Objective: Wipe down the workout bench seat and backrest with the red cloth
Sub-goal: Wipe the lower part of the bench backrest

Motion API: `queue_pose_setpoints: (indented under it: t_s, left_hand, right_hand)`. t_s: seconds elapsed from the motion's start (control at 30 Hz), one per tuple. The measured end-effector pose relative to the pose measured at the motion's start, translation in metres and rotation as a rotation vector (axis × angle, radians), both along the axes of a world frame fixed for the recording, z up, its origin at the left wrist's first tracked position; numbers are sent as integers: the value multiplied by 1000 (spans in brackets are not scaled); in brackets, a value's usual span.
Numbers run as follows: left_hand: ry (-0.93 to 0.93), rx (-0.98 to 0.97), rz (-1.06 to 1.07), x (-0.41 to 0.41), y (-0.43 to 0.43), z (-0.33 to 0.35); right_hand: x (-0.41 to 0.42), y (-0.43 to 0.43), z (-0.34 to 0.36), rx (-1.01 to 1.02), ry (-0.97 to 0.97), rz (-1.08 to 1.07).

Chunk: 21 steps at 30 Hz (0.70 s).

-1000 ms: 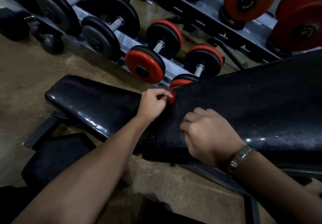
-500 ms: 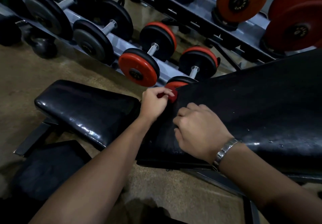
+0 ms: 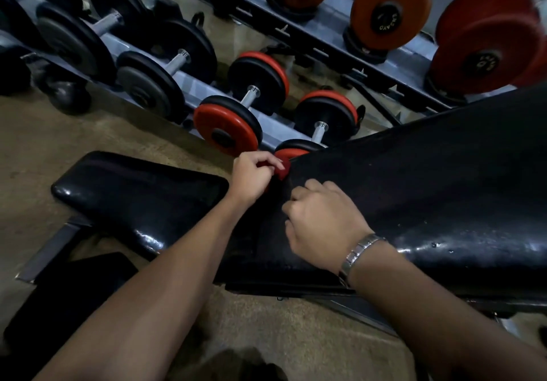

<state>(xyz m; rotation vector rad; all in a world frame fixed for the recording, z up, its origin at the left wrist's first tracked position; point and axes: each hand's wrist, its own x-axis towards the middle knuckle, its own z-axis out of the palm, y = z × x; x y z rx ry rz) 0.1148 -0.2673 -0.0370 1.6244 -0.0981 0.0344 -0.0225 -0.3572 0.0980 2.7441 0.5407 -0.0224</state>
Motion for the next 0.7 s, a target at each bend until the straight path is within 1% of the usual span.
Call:
queue_pose_setpoints:
  t_s: [0.07,0.2,0.27,0.33,0.4,0.53,0.6,0.7]
  left_hand:
    - [2,-35,-46,-3,6,-4]
    - [49,34,10,11,4,-1]
    - [8,45,2,11,-7,15]
    - [-59,40,-52,2,-15,27]
    - [-104,21,-110,-4,-14,21]
    - [-50,50,-75,7,7,3]
    - [-7,26,-81,12,6,10]
    - [2,43,-60,6,-2,17]
  right_hand:
    - [-1,0,2,-8,13,-8]
    - [-3,1,4,-30,47,-14]
    - [-3,3,5,-38,59,-21]
    - [-3,3,6,-40,75,-28]
    - [-4,-1,8,-35,97,-28]
    - [-8,-10,14,-29,79,-11]
    - [-7,-14,18,-56,48,-22]
    - [-6,-22,26,-81,1,-45]
